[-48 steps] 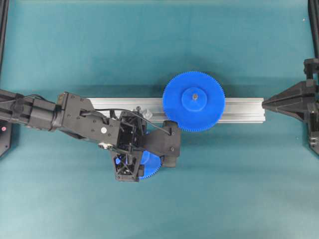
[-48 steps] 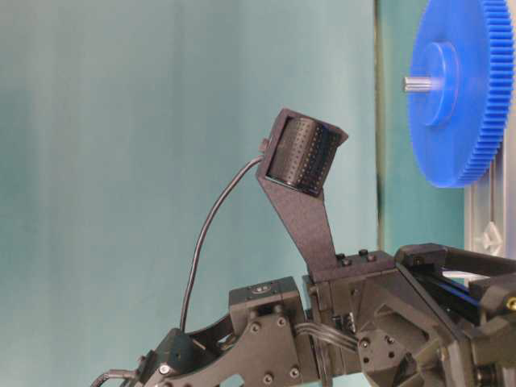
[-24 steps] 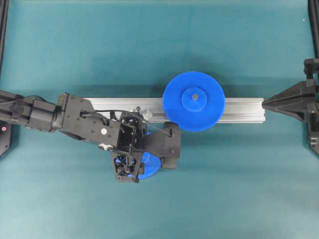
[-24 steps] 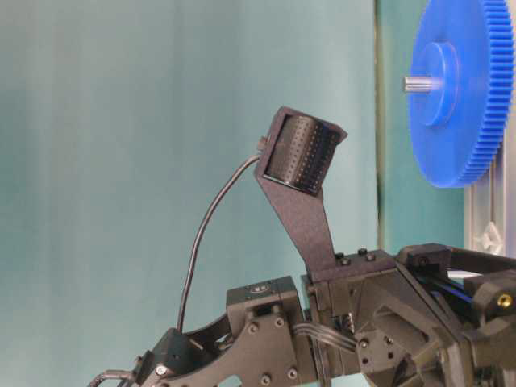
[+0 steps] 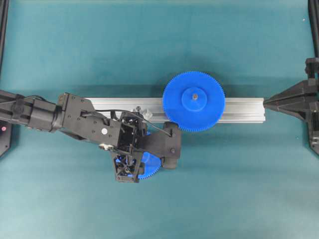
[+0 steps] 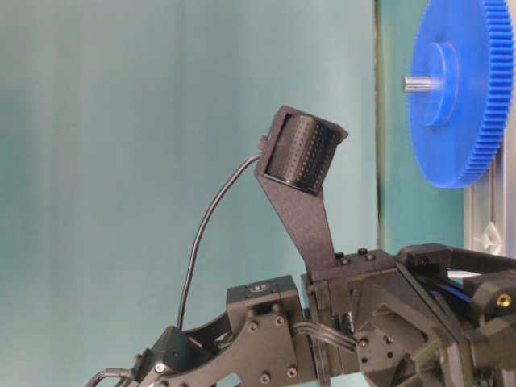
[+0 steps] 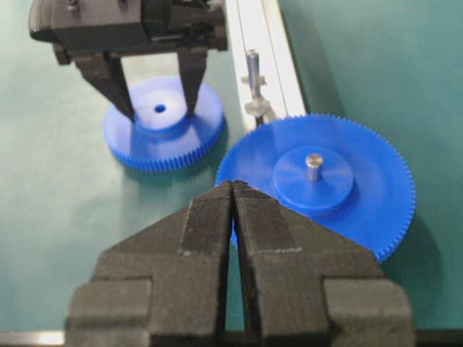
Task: Insert the small gear onto the shaft.
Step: 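Lift the small gear with the left gripper toward the left shaft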
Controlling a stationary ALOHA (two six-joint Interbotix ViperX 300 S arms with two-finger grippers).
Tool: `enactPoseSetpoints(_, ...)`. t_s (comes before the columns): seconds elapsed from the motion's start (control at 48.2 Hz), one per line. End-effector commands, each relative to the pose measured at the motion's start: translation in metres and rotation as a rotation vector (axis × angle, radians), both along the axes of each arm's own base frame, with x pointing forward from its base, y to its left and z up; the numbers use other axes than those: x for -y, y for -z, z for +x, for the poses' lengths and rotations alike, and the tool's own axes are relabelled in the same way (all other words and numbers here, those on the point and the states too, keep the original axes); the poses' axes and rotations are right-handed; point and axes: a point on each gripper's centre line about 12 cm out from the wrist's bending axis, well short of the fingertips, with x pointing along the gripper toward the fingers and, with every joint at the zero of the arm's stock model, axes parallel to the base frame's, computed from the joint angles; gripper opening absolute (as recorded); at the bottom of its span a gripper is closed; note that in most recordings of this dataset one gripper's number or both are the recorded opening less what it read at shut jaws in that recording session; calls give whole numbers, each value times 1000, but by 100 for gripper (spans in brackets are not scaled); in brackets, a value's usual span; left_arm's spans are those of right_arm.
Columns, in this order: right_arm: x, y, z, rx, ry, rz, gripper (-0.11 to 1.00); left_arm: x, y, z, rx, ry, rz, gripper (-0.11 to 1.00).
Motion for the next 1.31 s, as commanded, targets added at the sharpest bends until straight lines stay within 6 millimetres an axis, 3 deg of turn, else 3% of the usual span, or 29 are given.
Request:
enactPoseSetpoints(0.0, 0, -5, 2, 16, 5, 11, 8, 0, -26, 6, 70, -1, -8, 69)
enactPoseSetpoints(0.208, 0, -5, 2, 16, 11, 29, 8, 1, -64, 7, 80, 3, -7, 69)
enactPoseSetpoints(0.498, 0, -3, 1, 13, 20, 56, 8, -2, -95, 2, 67, 65, 22, 69)
enactPoseSetpoints(0.872, 0, -3, 0, 21, 19, 55, 8, -41, -155, -10, 126, -8, 30, 69)
enactPoseSetpoints(1.287, 1, -7, -3, 41, 22, 54, 8, -79, -171, -14, 150, -8, 76, 69)
